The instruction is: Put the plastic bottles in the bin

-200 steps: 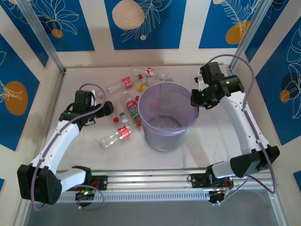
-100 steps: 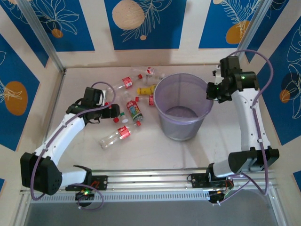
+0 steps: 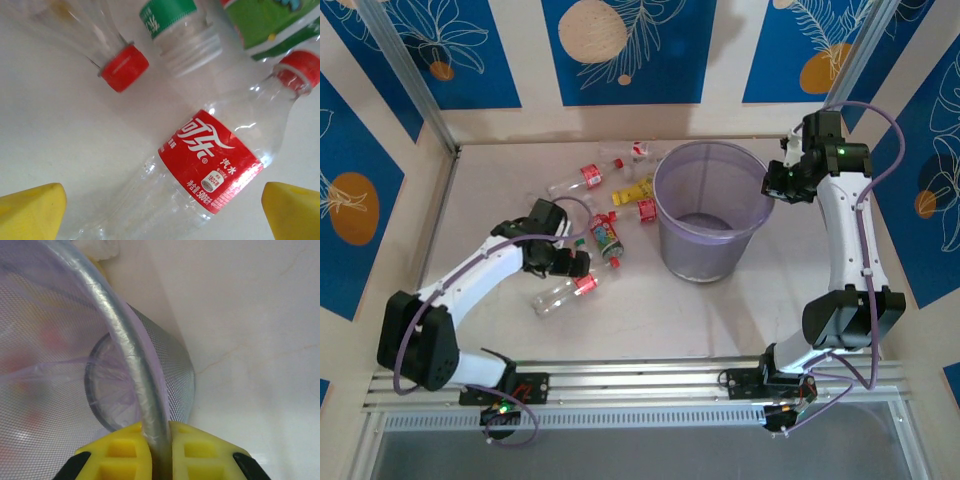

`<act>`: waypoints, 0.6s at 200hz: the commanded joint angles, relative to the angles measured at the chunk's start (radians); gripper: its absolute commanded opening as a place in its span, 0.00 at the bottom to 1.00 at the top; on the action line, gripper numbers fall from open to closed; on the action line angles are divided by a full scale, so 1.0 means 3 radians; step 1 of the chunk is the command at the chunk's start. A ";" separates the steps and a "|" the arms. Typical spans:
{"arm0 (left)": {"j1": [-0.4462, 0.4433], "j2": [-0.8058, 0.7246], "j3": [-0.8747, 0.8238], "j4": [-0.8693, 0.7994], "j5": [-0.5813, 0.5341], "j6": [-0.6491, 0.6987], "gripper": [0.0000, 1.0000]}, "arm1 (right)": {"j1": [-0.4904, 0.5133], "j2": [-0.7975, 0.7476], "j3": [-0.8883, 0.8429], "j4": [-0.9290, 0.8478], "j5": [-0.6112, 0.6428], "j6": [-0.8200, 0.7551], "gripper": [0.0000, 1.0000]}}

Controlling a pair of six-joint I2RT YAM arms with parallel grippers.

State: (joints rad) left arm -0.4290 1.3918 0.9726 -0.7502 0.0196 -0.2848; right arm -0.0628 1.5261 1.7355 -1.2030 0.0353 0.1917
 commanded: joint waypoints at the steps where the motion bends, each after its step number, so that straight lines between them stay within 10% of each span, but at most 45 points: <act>1: -0.0084 0.0137 -0.0049 -0.0119 -0.0095 0.0075 1.00 | 0.0049 -0.0029 0.0086 0.0101 -0.0351 0.0036 0.20; 70: -0.0213 0.0173 -0.0142 -0.0135 -0.0049 0.0049 1.00 | -0.0041 -0.0141 0.0248 0.0017 -0.0386 0.0150 0.62; 120: -0.0327 0.0161 -0.0275 -0.0176 -0.0001 -0.0047 0.95 | -0.0113 -0.0290 0.0471 0.0054 -0.0394 0.0265 0.72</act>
State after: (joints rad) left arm -0.5068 1.4544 0.9092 -0.7616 0.0067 -0.2848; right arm -0.0902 1.4910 1.8297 -1.1893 -0.0467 0.2451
